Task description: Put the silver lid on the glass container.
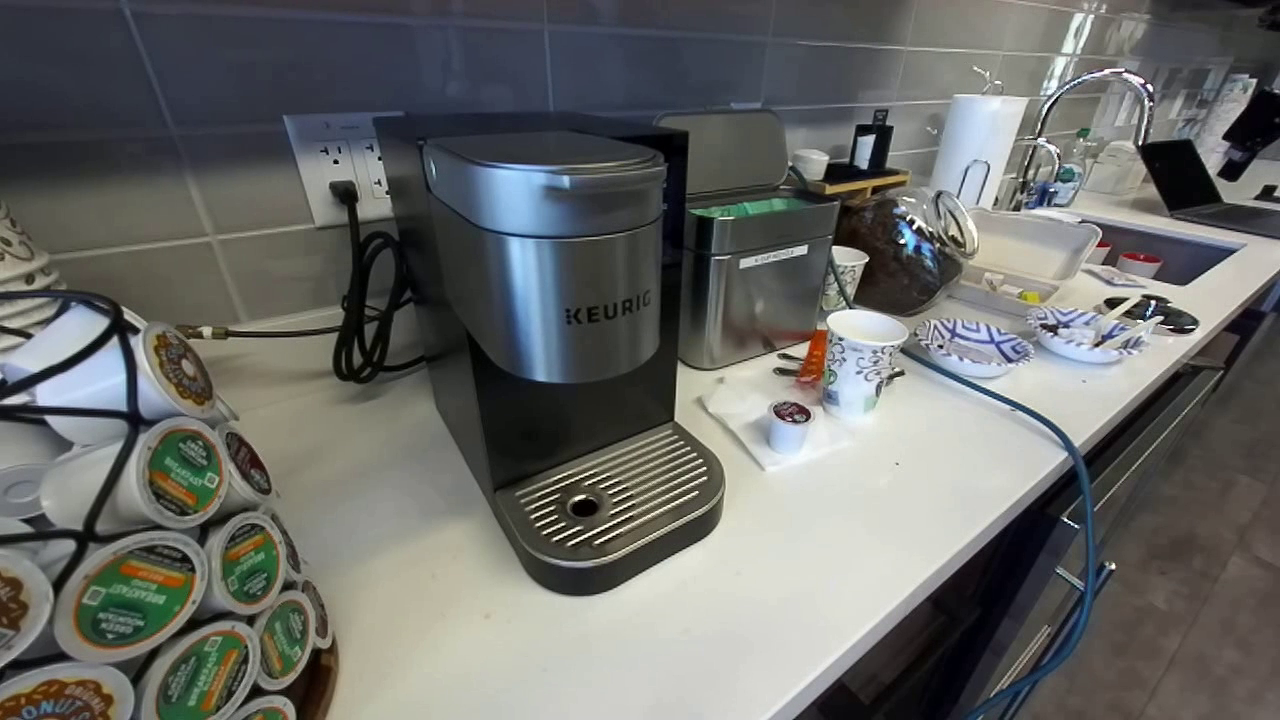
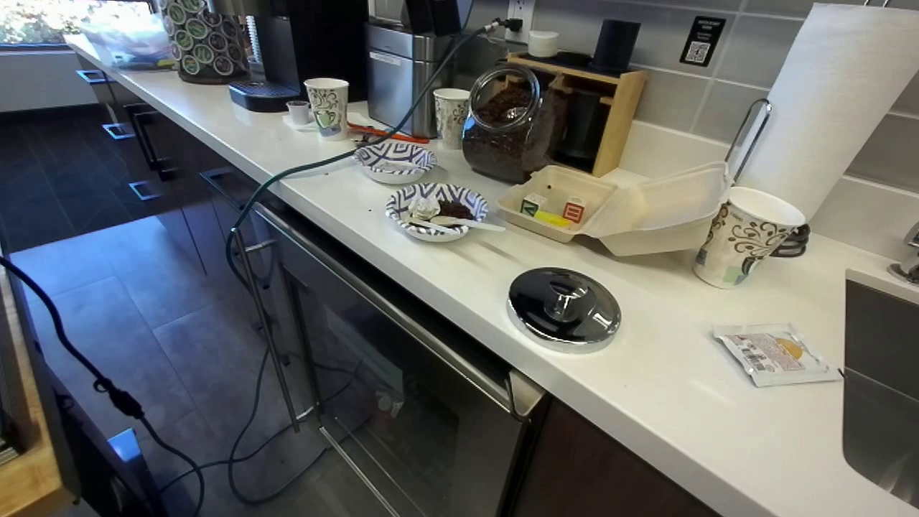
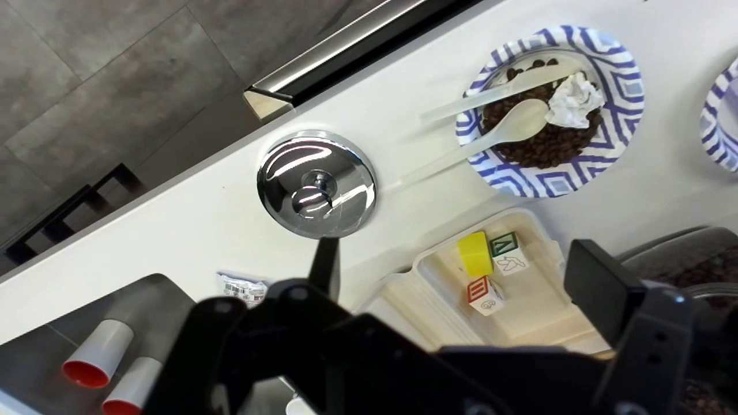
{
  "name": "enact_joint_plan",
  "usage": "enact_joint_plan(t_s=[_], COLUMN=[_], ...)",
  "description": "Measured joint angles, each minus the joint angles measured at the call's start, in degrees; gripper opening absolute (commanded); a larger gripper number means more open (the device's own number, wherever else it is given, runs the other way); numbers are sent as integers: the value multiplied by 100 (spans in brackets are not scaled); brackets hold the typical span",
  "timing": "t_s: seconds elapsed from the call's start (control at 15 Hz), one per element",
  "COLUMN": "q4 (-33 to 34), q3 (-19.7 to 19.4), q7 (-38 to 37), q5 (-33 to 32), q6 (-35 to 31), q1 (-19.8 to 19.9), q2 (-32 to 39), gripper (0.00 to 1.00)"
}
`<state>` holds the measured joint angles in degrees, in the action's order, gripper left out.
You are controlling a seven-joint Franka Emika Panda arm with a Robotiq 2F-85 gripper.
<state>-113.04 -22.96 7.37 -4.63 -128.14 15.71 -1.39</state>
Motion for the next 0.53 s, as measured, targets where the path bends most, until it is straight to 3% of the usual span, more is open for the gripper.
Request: enact_joint_plan(t_s=[0.27,0.53], q4=[475,1618], q3=[-6,-14], q7=[-116,67], q5=[410,932], q6=[462,1106], q1=[201,638], q2=[316,1511], gripper=[100,100])
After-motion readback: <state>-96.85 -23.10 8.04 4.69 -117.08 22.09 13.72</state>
